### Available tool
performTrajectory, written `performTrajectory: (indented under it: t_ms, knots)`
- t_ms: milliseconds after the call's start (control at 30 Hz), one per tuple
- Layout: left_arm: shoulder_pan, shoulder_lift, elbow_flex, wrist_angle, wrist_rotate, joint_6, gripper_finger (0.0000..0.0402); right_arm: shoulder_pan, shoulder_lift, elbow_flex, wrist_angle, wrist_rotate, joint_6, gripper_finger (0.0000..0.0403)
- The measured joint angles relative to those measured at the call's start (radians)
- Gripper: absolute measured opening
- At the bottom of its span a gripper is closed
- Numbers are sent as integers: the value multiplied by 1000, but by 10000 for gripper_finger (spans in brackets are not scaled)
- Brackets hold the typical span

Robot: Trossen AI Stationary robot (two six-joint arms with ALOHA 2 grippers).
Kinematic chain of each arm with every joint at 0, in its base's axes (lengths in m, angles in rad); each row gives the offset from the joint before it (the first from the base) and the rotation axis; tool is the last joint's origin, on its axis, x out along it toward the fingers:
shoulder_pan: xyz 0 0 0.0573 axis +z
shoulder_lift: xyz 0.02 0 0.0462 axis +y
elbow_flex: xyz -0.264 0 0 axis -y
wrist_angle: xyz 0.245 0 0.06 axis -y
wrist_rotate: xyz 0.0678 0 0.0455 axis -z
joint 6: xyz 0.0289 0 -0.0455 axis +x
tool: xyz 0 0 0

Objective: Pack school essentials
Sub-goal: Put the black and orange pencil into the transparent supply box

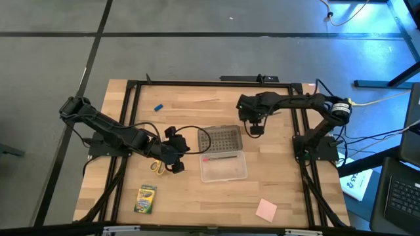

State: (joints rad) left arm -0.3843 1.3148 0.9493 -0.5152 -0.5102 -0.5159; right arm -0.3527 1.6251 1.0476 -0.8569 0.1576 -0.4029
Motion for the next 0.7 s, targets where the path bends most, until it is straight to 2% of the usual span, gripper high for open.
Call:
performTrajectory:
  t_ms: [300, 500, 700]
  knots:
    - [0, 0, 0, -9, 4, 1, 14, 195, -2, 196, -84, 1, 233, 22]
    - [-26, -6, 0, -6, 57, 23, 14, 359, -2, 269, -70, 42, 375, 22]
    - [-87, -15, 0, -8, 60, 31, 14, 496, 30, 310, 2, 65, 477, 22]
